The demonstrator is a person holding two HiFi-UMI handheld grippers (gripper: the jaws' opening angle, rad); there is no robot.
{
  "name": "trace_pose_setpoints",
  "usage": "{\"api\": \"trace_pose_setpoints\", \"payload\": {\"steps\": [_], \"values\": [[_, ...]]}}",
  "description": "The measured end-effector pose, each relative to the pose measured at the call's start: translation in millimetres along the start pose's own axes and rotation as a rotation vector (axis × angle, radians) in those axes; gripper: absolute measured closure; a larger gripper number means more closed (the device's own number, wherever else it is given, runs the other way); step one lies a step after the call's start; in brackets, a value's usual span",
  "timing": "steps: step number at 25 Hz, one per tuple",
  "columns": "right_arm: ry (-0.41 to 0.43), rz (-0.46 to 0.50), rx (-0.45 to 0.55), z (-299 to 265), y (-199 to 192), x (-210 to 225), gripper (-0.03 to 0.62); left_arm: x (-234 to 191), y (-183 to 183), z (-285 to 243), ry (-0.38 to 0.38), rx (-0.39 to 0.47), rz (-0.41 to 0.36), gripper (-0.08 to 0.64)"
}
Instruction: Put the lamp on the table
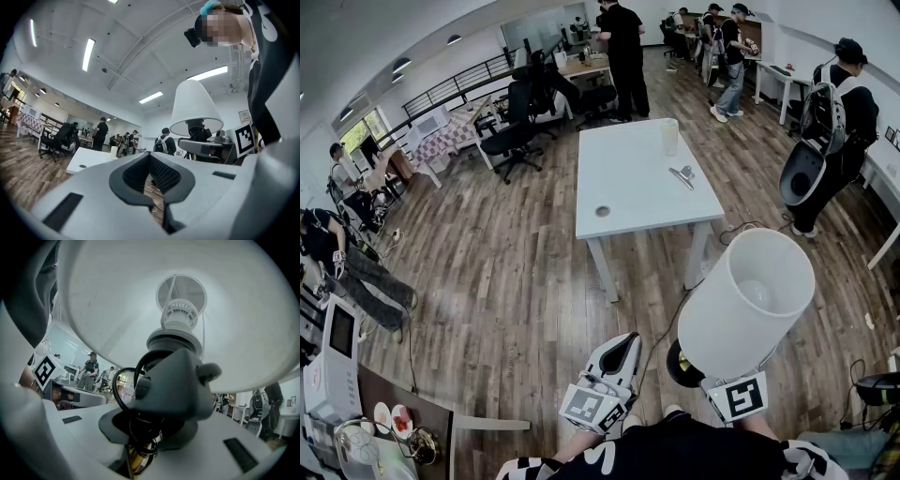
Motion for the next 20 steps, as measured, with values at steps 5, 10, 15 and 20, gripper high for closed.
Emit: {"api": "trace_pose_setpoints", "payload": {"steps": [5,10,15,20], "values": [[0.012,0.001,0.004,-0.1,5.1,-0.4,0.486,3.1,2.6,-1.3,-0.006,0.002,-0.001,0.555],[0.005,0.004,0.007,-1.2,4.6,-1.1,0.486,2.7,2.2,-2.0,-0.013,-0.007,-0.007,0.555],[0.015,-0.005,0.027,-5.8,5.0,0.3,0.486,0.8,3.1,-8.8,-0.015,-0.003,-0.010,0.555],[0.025,0.005,0.048,-8.6,8.7,-0.7,0.486,1.7,5.3,-11.1,-0.021,0.005,-0.006,0.555]]}}
Point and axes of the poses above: the fingertips, and each gripper's own axes: z backward along the fingers, x to its right, y out of its top, the point moved 6 cm from there along z, backward along the fingers, and after that the axes turned 11 degrees about z, right-handed, at the moved point
